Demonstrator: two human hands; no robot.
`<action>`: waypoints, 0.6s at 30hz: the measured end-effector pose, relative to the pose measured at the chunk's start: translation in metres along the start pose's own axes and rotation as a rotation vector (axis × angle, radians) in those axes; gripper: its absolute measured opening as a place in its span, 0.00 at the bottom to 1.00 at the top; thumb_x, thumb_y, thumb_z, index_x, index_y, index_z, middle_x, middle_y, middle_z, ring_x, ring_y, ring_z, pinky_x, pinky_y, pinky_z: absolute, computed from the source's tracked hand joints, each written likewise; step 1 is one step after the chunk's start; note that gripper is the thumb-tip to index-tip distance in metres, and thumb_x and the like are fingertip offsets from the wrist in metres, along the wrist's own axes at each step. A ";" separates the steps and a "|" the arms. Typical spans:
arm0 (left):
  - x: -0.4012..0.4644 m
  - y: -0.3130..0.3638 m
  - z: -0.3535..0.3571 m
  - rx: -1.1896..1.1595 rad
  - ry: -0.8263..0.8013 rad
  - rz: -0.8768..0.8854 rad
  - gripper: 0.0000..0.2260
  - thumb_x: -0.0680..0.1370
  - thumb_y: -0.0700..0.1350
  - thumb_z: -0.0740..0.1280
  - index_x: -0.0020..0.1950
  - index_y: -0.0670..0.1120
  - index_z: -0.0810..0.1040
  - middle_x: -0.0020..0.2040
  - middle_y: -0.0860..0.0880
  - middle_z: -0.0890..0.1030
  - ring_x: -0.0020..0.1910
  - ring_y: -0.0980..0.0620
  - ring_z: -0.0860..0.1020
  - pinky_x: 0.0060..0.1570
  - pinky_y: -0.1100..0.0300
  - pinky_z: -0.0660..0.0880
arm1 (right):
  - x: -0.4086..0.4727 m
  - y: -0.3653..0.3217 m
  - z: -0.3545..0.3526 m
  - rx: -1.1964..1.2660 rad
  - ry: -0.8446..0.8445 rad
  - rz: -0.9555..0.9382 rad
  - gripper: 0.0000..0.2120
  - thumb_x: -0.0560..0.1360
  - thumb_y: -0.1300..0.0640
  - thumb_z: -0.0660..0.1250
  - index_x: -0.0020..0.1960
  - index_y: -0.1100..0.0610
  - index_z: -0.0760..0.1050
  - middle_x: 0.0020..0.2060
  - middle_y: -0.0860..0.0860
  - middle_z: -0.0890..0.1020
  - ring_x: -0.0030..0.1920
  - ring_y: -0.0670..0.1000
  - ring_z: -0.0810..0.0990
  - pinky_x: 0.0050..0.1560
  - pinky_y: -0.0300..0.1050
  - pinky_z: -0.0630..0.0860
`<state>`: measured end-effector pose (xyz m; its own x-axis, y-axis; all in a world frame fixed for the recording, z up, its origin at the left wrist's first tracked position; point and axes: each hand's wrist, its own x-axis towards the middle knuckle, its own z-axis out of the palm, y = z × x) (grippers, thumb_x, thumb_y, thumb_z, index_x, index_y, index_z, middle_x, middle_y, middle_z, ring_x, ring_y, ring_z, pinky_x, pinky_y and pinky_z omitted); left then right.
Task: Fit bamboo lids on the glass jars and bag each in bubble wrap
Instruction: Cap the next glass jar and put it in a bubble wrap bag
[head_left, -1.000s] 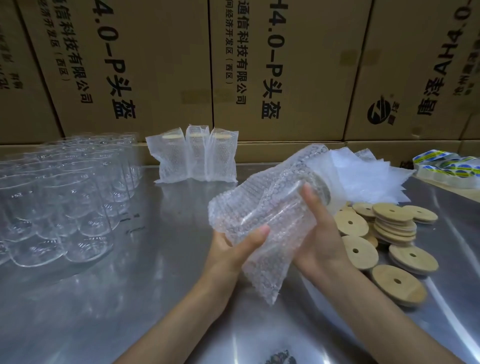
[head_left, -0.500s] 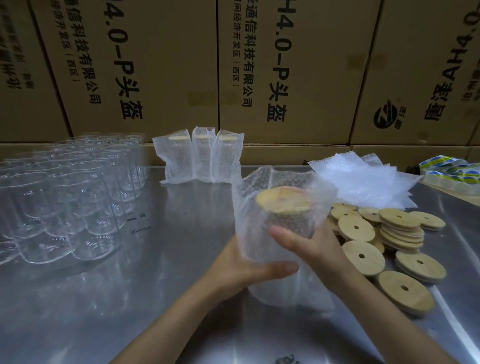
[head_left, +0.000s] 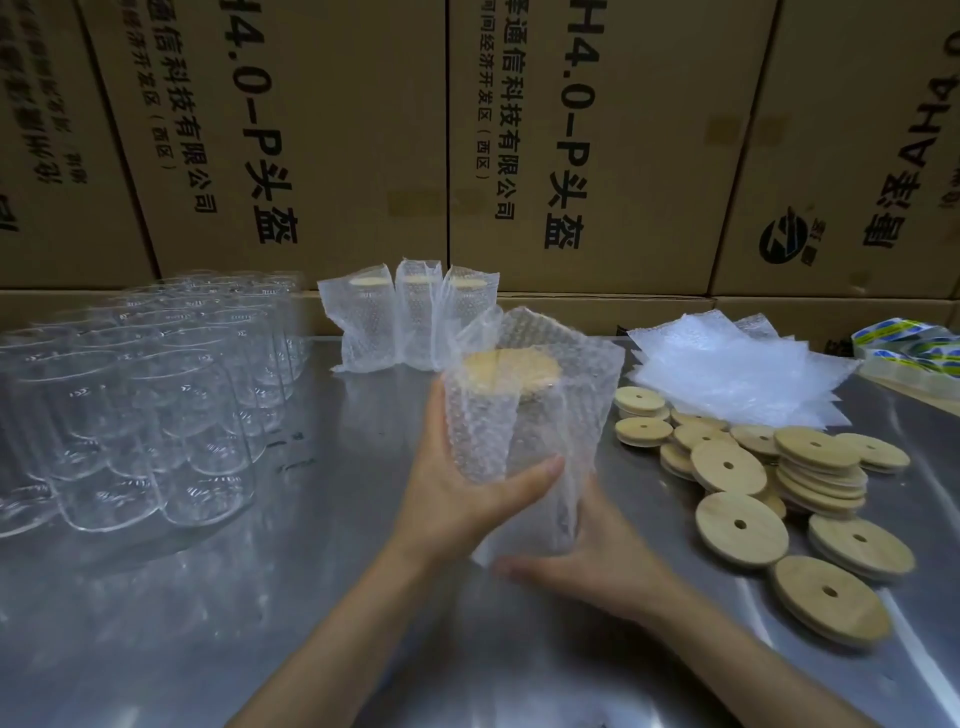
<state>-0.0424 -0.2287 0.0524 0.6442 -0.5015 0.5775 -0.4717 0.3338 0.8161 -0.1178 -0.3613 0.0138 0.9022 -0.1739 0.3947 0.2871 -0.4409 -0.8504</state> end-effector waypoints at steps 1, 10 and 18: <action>-0.001 -0.001 0.002 0.049 0.035 0.054 0.39 0.63 0.43 0.78 0.70 0.54 0.65 0.62 0.64 0.75 0.63 0.62 0.74 0.57 0.70 0.72 | 0.000 0.005 0.006 0.016 0.047 -0.036 0.46 0.61 0.57 0.82 0.73 0.51 0.62 0.65 0.44 0.76 0.66 0.43 0.74 0.63 0.41 0.74; 0.018 -0.046 -0.006 0.393 0.111 0.198 0.34 0.71 0.59 0.68 0.71 0.62 0.52 0.72 0.57 0.61 0.72 0.62 0.60 0.69 0.72 0.56 | 0.046 0.033 0.003 0.140 0.372 0.051 0.42 0.59 0.61 0.81 0.69 0.58 0.66 0.59 0.50 0.80 0.57 0.41 0.80 0.53 0.31 0.74; 0.037 -0.116 -0.026 1.224 -0.256 -0.210 0.28 0.79 0.62 0.54 0.76 0.52 0.54 0.76 0.52 0.57 0.74 0.54 0.56 0.74 0.53 0.51 | 0.152 0.089 -0.036 -0.052 0.815 0.377 0.42 0.67 0.52 0.79 0.70 0.60 0.57 0.66 0.58 0.70 0.66 0.59 0.71 0.58 0.45 0.66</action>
<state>0.0523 -0.2651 -0.0199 0.7036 -0.6405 0.3076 -0.7097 -0.6553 0.2588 0.0337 -0.4584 0.0110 0.4194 -0.8772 0.2337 -0.0145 -0.2639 -0.9644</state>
